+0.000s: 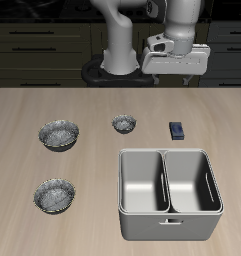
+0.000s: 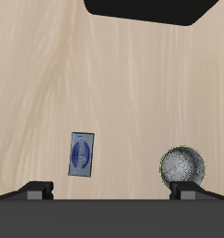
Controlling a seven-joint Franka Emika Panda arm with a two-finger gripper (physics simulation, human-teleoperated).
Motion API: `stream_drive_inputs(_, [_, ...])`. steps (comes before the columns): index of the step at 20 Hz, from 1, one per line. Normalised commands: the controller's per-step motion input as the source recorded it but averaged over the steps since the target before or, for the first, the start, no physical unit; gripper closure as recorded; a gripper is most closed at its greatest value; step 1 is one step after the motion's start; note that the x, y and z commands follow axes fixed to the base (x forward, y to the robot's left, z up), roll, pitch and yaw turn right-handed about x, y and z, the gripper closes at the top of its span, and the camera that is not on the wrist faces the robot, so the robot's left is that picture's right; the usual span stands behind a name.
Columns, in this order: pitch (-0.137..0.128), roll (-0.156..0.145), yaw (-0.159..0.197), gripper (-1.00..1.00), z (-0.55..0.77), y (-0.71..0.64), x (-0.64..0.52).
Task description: Place the cream cheese in the smallest bowl
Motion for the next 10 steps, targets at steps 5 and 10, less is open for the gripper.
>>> stream_drive_inputs(5, [-0.029,0.008,0.024,-1.00,-0.13,0.19,0.03])
stream_drive_inputs(10, [-0.014,-0.008,-0.011,-1.00,-0.08,0.02,0.06])
